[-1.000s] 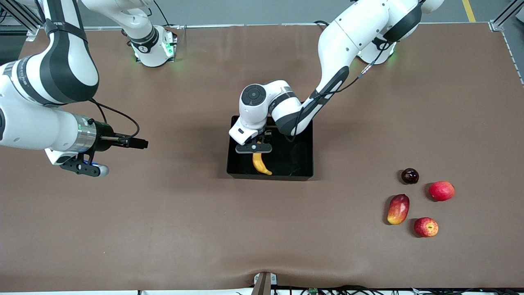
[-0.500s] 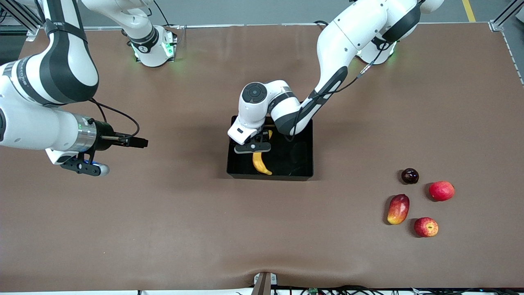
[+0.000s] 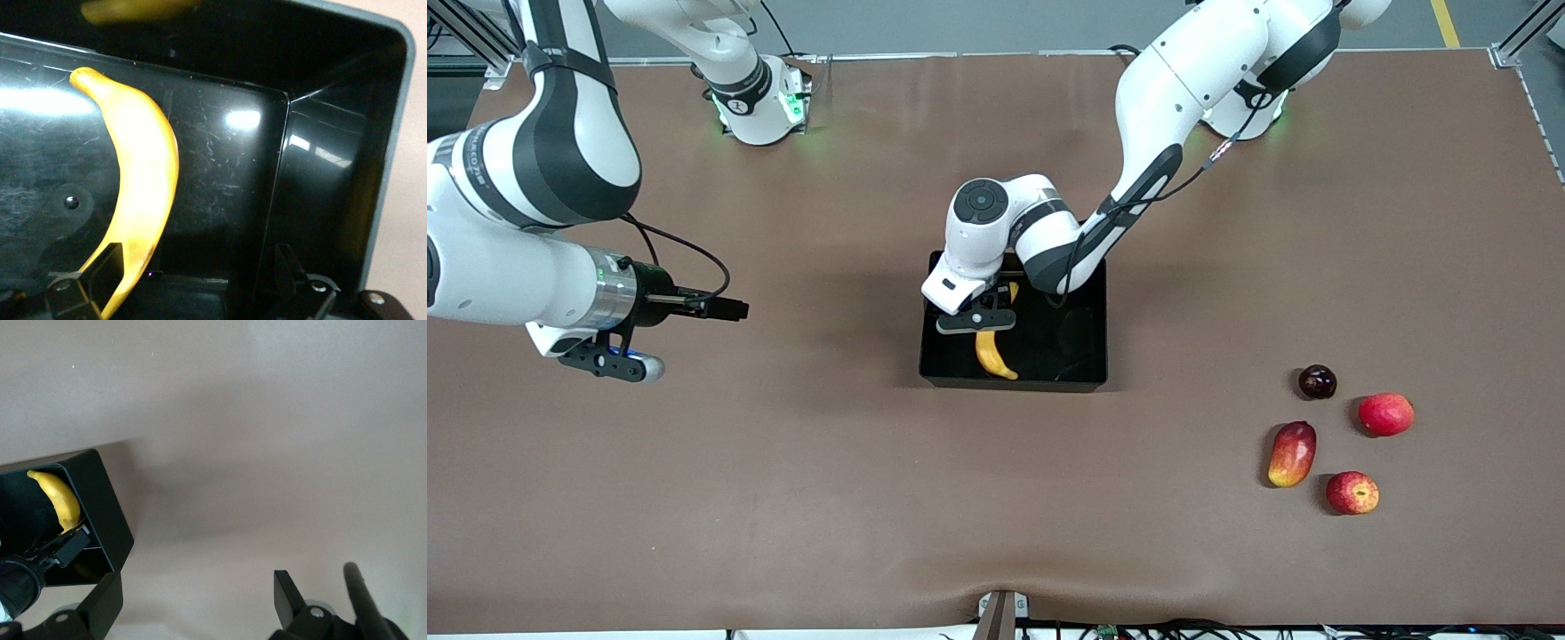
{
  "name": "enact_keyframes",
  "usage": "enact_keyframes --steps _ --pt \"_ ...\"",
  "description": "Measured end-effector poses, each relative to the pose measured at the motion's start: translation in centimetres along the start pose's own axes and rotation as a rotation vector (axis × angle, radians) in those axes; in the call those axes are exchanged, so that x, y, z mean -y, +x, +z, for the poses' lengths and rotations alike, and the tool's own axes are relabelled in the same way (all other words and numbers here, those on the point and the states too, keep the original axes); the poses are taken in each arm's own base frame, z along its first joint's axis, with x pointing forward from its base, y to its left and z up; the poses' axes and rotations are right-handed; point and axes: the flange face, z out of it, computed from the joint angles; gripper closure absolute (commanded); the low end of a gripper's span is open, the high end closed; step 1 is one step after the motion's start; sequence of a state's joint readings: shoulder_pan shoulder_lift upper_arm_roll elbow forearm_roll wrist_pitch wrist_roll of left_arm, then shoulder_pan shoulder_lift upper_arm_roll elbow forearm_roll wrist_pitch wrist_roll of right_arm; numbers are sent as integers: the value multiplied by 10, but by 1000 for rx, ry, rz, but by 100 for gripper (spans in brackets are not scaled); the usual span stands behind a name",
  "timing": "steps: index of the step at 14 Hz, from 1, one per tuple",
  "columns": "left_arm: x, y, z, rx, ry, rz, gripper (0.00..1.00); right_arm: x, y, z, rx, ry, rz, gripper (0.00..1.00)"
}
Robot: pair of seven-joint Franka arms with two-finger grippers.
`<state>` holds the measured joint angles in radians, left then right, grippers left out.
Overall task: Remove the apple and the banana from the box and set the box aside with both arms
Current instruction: 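Grasp the yellow banana with the left gripper while the right gripper approaches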
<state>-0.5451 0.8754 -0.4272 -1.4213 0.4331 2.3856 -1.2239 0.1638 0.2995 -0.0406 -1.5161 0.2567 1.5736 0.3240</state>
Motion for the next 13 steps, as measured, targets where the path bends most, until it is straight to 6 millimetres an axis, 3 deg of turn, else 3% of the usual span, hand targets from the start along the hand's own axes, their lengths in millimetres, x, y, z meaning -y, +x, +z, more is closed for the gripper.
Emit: enact_keyframes --steps 7,13 --pt "10 10 -1 -11 60 34 0 0 0 1 4 -1 1 0" --pt "15 7 2 -37 138 86 0 1 -1 4 10 -3 -2 0"
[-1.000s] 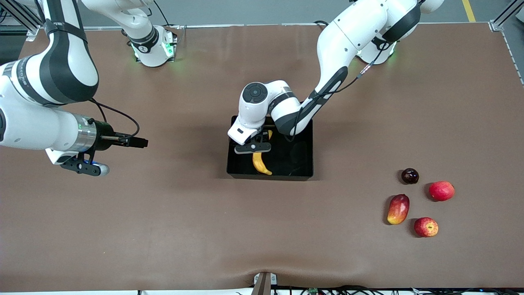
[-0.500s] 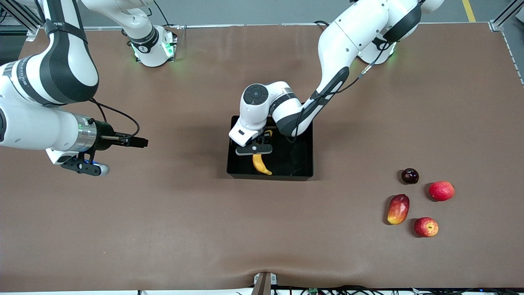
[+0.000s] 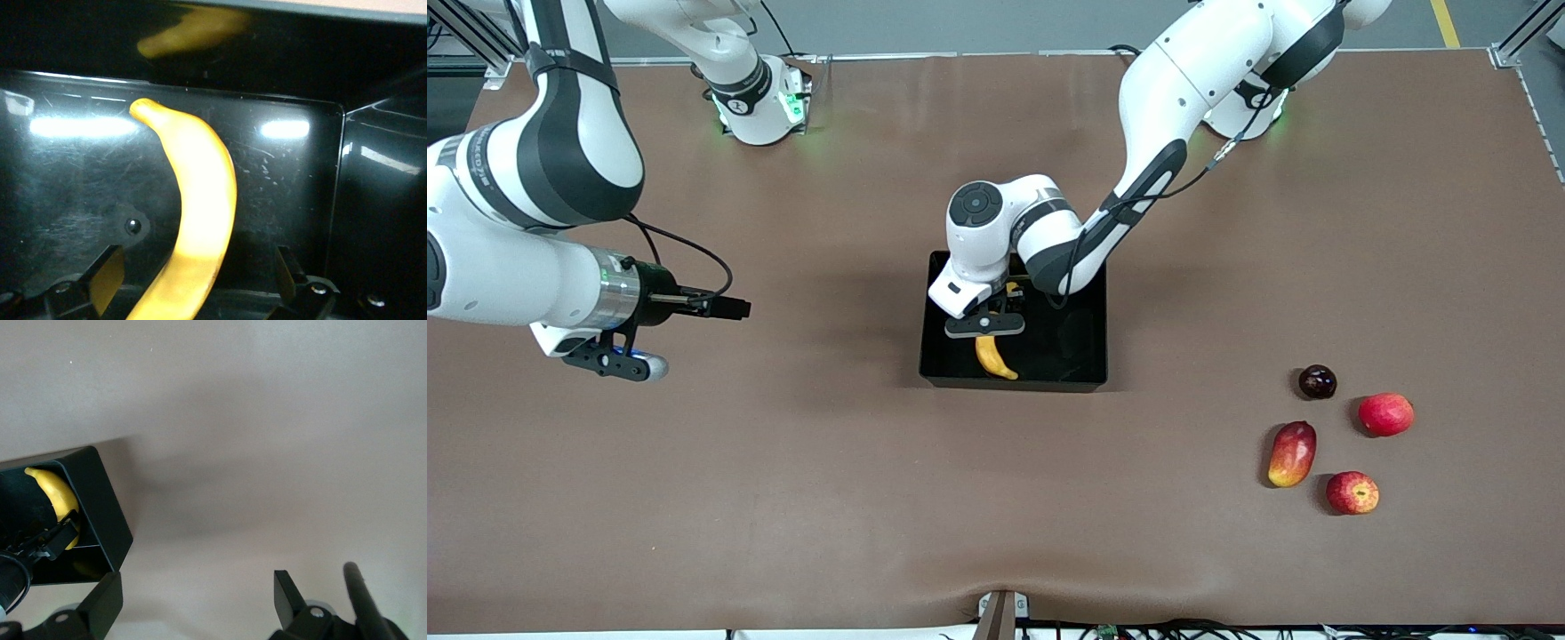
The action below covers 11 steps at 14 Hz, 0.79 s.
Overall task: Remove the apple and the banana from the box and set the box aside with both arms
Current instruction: 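Grasp the yellow banana with the left gripper while the right gripper approaches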
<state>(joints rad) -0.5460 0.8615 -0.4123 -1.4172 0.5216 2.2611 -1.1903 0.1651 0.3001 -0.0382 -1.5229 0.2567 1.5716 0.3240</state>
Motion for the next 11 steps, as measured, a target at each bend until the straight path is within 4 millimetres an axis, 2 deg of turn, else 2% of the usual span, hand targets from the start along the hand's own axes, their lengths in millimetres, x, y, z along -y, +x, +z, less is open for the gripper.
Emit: enact_keyframes --steps 4,8,9,10,11 --pt "3 -1 4 0 17 6 0 0 0 2 4 -1 1 0" --pt "9 -3 20 14 41 6 0 0 0 2 5 -2 1 0" --pt "10 -3 22 16 43 6 31 0 0 2 5 -2 1 0" --pt "10 -3 22 16 44 6 72 0 0 2 5 -2 1 0" --pt "11 -3 22 16 44 5 100 0 0 2 5 -2 1 0"
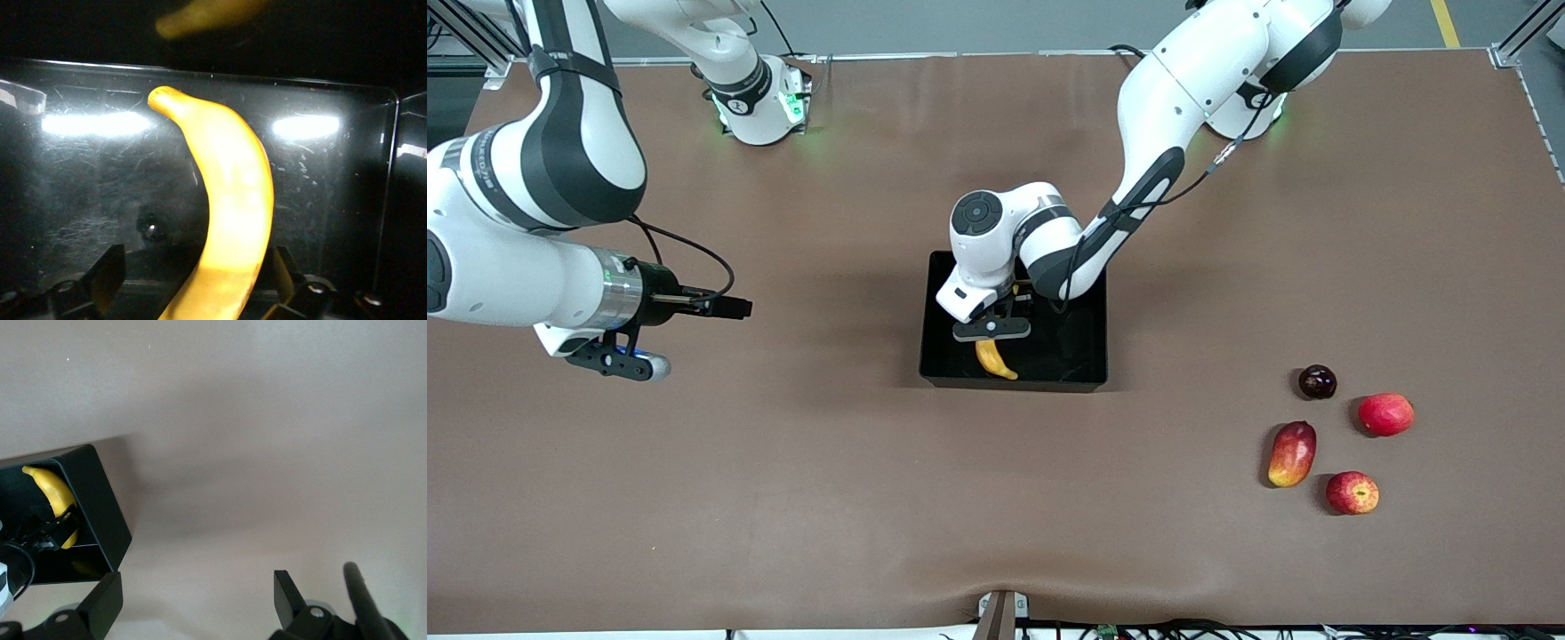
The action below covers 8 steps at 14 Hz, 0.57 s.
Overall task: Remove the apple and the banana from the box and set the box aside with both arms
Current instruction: 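Grasp the yellow banana with the left gripper while the right gripper approaches, then carry the banana beside the mango with the left gripper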
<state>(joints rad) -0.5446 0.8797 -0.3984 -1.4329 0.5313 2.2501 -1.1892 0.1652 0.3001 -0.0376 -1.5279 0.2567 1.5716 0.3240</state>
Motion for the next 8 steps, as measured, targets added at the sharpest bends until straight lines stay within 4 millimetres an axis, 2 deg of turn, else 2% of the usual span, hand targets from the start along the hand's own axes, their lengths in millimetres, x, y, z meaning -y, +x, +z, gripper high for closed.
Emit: enact_keyframes --steps 5,8 --pt "1 10 -9 -14 -13 -12 100 0 0 0 0 0 0 0" --pt "0 18 -33 -44 -35 -16 100 0 0 0 0 0 0 0"
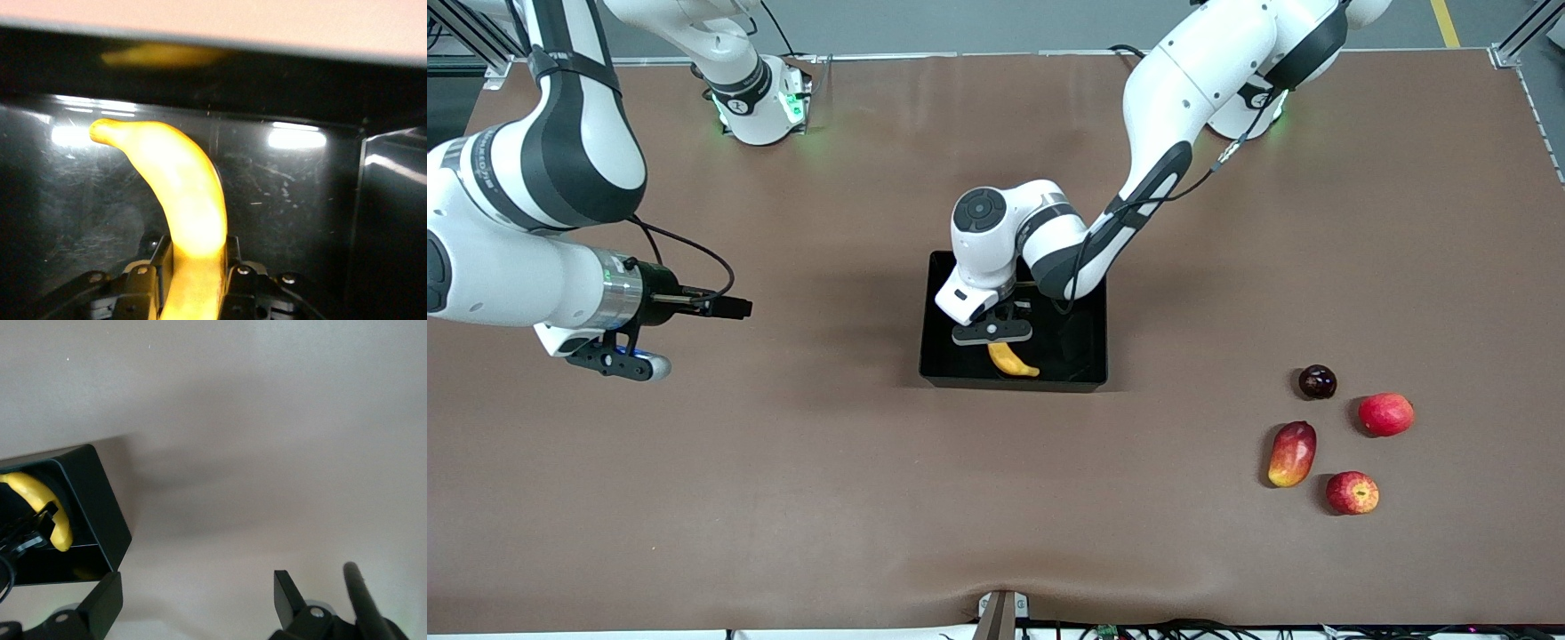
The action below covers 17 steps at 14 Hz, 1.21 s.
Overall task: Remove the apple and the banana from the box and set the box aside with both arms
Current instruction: 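Carry the banana beside the mango with the left gripper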
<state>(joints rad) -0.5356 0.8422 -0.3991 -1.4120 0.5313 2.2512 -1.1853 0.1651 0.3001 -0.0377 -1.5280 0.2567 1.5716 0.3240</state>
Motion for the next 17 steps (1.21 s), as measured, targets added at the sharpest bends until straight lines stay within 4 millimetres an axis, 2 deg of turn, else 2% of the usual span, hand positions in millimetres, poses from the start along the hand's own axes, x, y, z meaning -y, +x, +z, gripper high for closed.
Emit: enact_keyframes --steps 6,9,11,13,15,17 --pt "5 19 -74 -57 3 -22 100 0 0 0 1 0 0 0" --pt "28 43 -114 -58 26 -11 100 4 -1 3 4 -3 -7 0" --pt "61 69 -142 -28 48 39 100 19 -3 16 11 -11 -29 0" --pt "107 99 -162 12 70 109 100 37 0 44 -4 -16 -50 0" --pt "162 126 -168 41 85 197 100 56 0 75 -12 -26 -76 0" --pt "211 142 -164 72 95 244 100 80 -4 105 -27 -36 -112 0"
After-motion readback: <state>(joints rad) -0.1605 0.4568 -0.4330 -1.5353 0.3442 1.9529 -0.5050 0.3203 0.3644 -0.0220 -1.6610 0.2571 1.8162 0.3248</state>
